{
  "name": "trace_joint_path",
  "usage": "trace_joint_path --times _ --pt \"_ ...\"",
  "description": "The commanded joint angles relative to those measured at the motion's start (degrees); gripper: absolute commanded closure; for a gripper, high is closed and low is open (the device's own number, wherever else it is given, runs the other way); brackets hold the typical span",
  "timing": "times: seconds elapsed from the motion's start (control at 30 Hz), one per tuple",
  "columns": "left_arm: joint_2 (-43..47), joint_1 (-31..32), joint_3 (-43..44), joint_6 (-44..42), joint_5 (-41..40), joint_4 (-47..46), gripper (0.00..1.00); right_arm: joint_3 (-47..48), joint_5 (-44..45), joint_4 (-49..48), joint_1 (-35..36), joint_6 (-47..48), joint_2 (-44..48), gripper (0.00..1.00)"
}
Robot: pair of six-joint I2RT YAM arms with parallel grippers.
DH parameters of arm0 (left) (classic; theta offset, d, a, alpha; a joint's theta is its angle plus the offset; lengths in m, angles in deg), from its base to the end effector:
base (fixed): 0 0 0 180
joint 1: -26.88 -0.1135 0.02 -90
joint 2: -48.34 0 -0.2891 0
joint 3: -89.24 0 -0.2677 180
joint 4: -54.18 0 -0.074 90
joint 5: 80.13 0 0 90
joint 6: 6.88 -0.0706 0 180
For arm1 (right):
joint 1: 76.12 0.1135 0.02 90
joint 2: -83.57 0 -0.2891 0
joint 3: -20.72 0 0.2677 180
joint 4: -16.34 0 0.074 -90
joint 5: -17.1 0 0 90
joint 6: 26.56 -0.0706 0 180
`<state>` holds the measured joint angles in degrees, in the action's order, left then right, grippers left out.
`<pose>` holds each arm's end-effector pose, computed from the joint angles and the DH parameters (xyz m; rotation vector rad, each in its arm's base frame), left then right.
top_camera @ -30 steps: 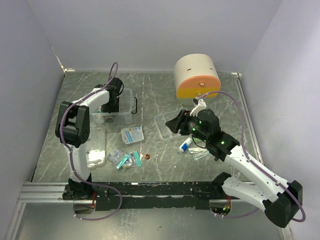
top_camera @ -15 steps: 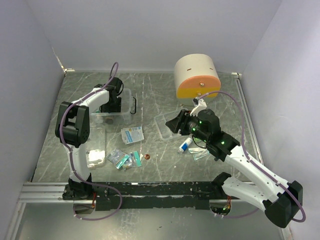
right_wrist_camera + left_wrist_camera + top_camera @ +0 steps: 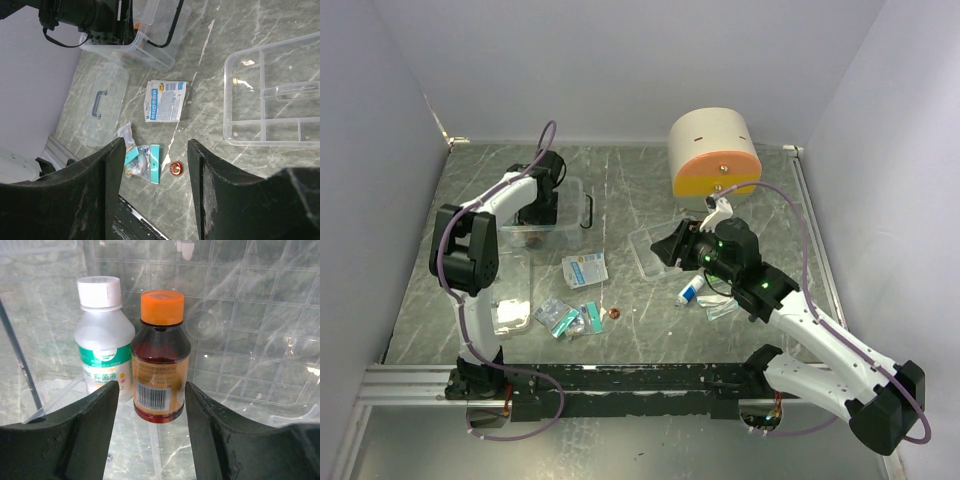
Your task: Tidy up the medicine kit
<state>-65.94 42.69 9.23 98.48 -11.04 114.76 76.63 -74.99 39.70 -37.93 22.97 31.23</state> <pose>0.4252 -0.0942 0.1759 -0.0569 2.7654 0.3928 0.1922 0.1545 0.3101 0.0144 2.0361 0.9358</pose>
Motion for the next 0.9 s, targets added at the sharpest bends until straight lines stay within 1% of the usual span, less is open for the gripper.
trace_joint_path --times 0.0,0.13,0.23,0.43,0.57,0.7,0.8,0.87 --pt "3.58 -0.52 1.83 -0.70 -2.07 2.00 0.33 0.11 -0.19 -2.20 -0.18 0.66 -0.44 0.47" --pt "4.43 -0.56 2.09 -0.76 -1.47 2.19 0.34 0.09 -0.28 -2.18 -0.23 0.48 -0.84 0.47" --pt "6.27 -0.48 2.85 -0.68 -1.59 2.52 0.41 0.23 -0.16 -1.81 -0.18 0.41 -1.25 0.47" --pt "16.77 -0.47 2.98 -0.66 -1.38 -0.71 0.38 0.54 0.95 -0.97 -0.16 0.80 -3.30 0.47" --pt "27.38 -0.55 -1.05 -2.33 2.06 -6.43 0.35 -0.14 -0.15 -2.44 -0.07 2.07 -6.25 0.47" --pt "38.98 -0.52 -9.22 -4.38 7.24 -15.49 0.30 -0.10 0.70 -5.14 2.61 6.56 -10.93 0.48" --pt "47.37 -0.51 -14.76 -4.91 9.85 -21.72 0.23 1.81 4.20 -6.11 6.17 13.21 -15.74 0.49" --pt "52.24 -0.56 -17.86 -4.63 10.49 -25.29 0.13 3.62 7.37 -6.58 8.94 19.62 -18.90 0.50"
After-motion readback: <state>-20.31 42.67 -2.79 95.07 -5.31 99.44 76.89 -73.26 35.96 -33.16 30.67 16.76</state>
